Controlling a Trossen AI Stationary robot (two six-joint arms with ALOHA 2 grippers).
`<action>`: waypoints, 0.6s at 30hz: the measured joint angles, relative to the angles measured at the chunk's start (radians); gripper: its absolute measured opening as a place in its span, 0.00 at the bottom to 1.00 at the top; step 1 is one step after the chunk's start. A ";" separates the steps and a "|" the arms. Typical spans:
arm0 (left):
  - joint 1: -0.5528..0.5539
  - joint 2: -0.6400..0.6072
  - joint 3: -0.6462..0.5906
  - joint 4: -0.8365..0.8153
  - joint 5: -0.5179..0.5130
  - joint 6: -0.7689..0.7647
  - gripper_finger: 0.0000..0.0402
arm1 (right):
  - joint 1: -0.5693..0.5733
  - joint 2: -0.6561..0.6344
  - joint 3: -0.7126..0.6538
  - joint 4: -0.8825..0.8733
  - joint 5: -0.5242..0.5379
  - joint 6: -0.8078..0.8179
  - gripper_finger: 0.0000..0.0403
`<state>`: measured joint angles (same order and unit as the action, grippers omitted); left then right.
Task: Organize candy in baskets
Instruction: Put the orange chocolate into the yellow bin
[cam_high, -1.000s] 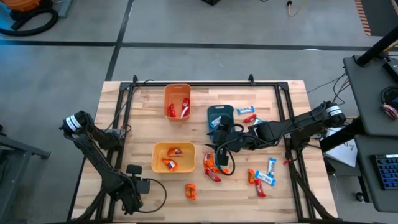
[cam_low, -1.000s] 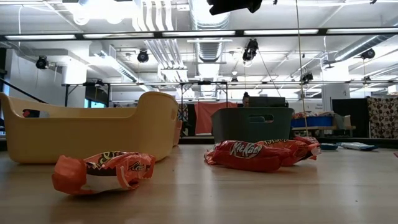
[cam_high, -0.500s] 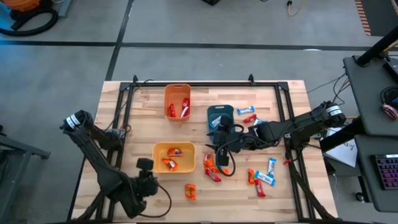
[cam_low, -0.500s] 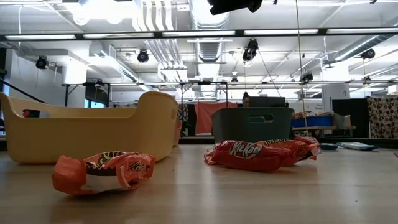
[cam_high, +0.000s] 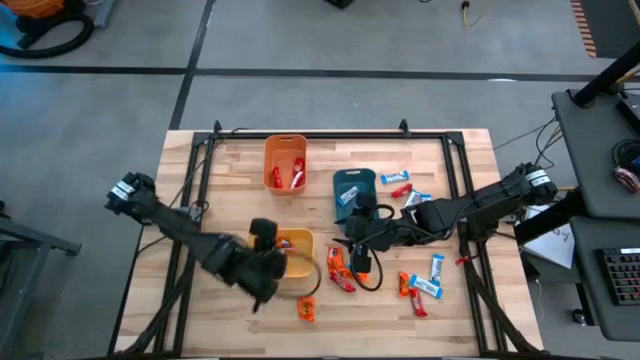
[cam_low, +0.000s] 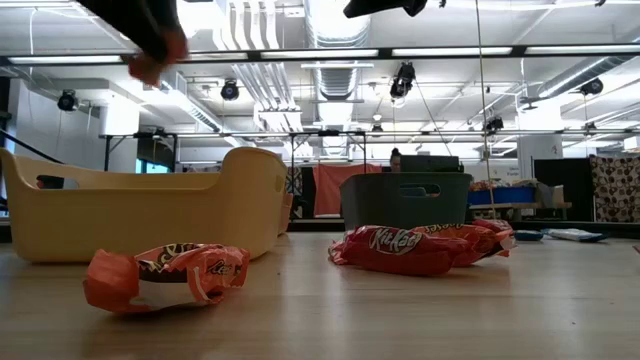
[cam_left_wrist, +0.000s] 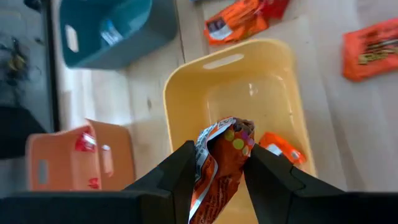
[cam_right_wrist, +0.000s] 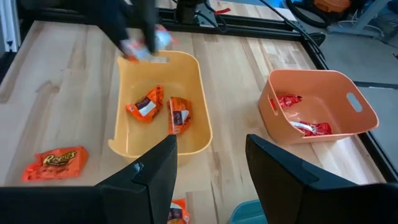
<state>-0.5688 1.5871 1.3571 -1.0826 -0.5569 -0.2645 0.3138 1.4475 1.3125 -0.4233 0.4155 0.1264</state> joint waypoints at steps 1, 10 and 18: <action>0.028 0.001 -0.013 0.024 0.026 0.008 0.28 | 0.004 0.000 0.000 -0.004 0.000 0.008 0.45; 0.207 0.002 -0.141 0.227 0.346 -0.032 0.28 | 0.021 0.000 0.004 -0.087 0.000 0.093 0.45; 0.233 0.002 -0.196 0.253 0.358 -0.084 0.28 | 0.022 0.000 0.004 -0.125 0.000 0.154 0.45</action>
<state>-0.3357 1.5894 1.1614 -0.8293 -0.1986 -0.3484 0.3363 1.4475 1.3167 -0.5485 0.4152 0.2801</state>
